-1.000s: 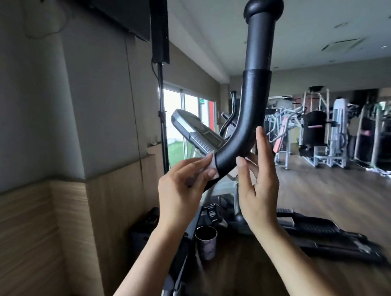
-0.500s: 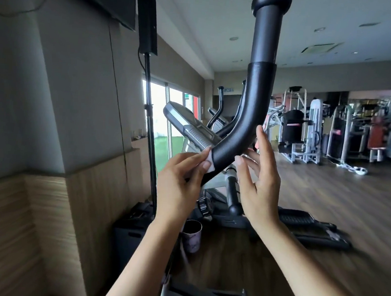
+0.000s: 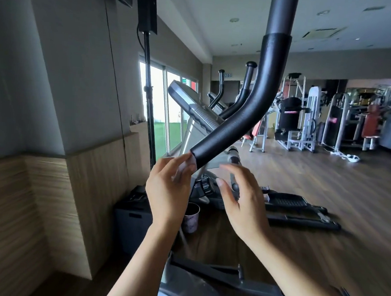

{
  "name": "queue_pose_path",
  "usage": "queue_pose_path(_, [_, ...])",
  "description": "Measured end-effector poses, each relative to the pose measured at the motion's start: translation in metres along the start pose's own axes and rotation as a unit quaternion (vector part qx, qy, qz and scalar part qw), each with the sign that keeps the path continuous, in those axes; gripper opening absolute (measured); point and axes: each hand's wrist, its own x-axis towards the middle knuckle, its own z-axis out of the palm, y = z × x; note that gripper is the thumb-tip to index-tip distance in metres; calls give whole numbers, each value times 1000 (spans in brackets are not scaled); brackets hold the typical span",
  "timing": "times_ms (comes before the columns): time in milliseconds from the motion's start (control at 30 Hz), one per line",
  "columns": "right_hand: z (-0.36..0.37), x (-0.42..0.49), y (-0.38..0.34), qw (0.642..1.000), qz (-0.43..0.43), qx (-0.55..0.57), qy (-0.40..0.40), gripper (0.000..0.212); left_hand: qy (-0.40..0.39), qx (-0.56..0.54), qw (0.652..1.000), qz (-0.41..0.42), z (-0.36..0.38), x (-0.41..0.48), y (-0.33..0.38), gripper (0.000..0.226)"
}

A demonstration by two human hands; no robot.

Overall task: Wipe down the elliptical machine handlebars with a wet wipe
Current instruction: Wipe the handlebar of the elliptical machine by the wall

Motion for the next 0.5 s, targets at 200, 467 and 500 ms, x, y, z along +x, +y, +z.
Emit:
queue_pose_path(200, [-12, -34, 3, 988, 93, -76, -97, 33, -23, 2, 997, -75, -8, -37, -11, 22])
queue_pose_path(467, [-53, -110, 25, 936, 212, -196, -199, 28, -203, 49, 965, -160, 18, -124, -35, 19])
queue_pose_path(500, [-60, -122, 29, 927, 226, -212, -213, 28, -229, 53, 957, -170, 23, -136, -35, 17])
